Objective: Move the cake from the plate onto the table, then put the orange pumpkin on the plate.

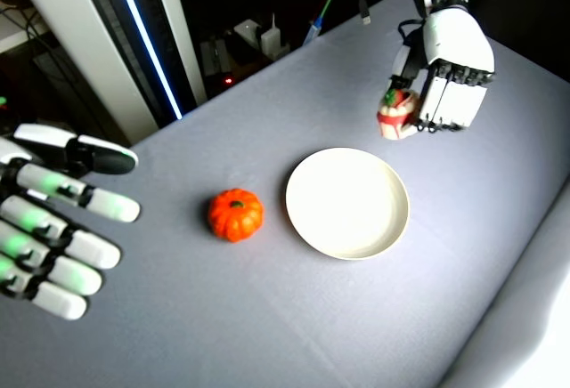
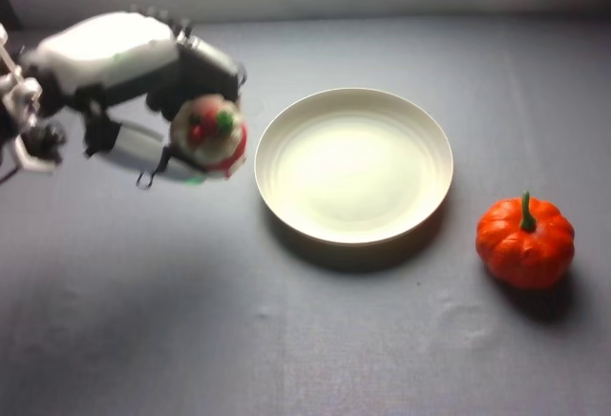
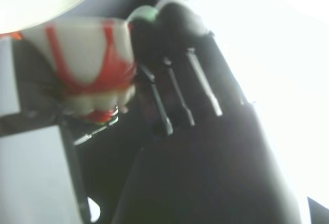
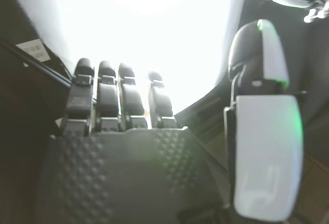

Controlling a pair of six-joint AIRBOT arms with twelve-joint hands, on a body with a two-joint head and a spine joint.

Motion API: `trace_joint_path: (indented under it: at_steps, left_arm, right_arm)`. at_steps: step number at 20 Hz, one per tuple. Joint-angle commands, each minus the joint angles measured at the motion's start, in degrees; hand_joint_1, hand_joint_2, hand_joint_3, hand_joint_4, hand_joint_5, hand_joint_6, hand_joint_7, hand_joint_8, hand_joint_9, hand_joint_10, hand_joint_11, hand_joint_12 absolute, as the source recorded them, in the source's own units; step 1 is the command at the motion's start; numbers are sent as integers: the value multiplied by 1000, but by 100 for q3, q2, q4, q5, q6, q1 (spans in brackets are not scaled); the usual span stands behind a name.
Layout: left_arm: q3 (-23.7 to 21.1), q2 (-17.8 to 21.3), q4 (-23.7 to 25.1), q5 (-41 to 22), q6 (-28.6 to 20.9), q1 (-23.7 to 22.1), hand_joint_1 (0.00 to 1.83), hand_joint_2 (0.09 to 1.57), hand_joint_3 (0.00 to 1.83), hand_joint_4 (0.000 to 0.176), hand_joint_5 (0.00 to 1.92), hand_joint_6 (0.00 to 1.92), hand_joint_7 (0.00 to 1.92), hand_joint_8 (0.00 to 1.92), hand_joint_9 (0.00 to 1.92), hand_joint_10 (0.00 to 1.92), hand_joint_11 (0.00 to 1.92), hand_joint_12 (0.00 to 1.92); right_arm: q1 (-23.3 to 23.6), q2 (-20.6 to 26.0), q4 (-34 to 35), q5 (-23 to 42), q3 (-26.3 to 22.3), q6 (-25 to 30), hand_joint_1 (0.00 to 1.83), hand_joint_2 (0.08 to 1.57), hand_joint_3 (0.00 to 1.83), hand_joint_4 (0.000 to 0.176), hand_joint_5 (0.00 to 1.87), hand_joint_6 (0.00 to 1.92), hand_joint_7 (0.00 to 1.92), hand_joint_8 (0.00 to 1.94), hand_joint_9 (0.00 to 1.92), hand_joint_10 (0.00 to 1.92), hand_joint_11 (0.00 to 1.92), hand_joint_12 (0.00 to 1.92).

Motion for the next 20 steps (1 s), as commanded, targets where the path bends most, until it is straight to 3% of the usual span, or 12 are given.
trace_joint_path:
  at_steps: [1,4,5,7,9,10,12,14,15,17,19,20]
  left_arm:
    - [-10,106,-421,-747,-14,27,1253,1121,0,0,1054,759,932,1284,889,1561,841,1821]
    - [-114,223,-753,-834,-14,475,1244,1129,0,0,1070,711,866,1350,717,1453,593,1760]
    - [-133,245,-856,-869,-14,624,1252,1135,1,0,1060,693,859,1390,694,1516,571,1815]
    - [-165,258,-1020,-903,-14,855,1235,1139,1,0,1012,804,875,1335,729,1357,575,1723]
    - [-164,216,-1162,-916,-14,1065,1245,1172,3,0,858,924,904,1412,928,1642,865,1877]
    - [-135,168,-1248,-946,-14,1173,1241,1187,4,0,821,978,886,1445,927,1663,876,1872]
    - [-75,68,-1314,-954,-14,1224,1258,1145,0,0,907,887,961,1297,920,1471,865,1715]
    - [35,-64,-1315,-878,-14,1206,1257,1137,0,0,892,926,987,1223,886,1322,801,1629]
    - [54,-107,-1301,-839,-14,1198,1186,1028,0,0,746,508,787,791,730,1133,595,1584]
    - [125,-206,-1245,-773,-14,1201,1157,915,0,0,573,62,653,257,614,800,461,1448]
    - [162,-262,-1199,-685,-14,1197,1144,821,0,0,374,2,449,21,408,328,66,1431]
    - [164,-268,-1199,-651,-14,1187,1145,833,0,0,289,1,357,8,327,220,12,1238]
  right_arm:
    - [14,22,45,727,-4,46,683,950,0,103,0,0,0,0,0,0,0,0]
    - [14,23,45,728,-16,57,674,932,0,99,0,0,0,0,0,0,0,0]
    - [14,22,46,728,-20,58,678,924,0,102,0,0,0,0,0,0,0,0]
    - [14,21,48,727,-29,58,672,931,0,95,0,0,0,0,0,0,0,0]
    - [14,21,48,727,-38,58,686,929,0,97,0,0,0,0,0,0,0,0]
    - [13,21,48,727,-41,58,689,928,0,96,0,0,0,0,0,0,0,0]
    - [1,21,48,727,-43,58,689,914,0,109,0,0,0,0,0,0,0,0]
    - [-6,21,48,727,-46,58,693,918,0,97,0,0,0,0,0,0,0,0]
    - [-11,21,48,728,-46,58,705,915,0,94,0,0,0,0,0,0,0,0]
    - [-12,20,48,729,-49,71,704,940,4,95,0,0,0,0,0,0,0,0]
    - [-17,20,46,730,-49,80,713,945,5,84,0,0,0,0,0,0,0,0]
    - [-20,20,45,731,-49,81,725,951,7,83,0,0,0,0,0,0,0,0]
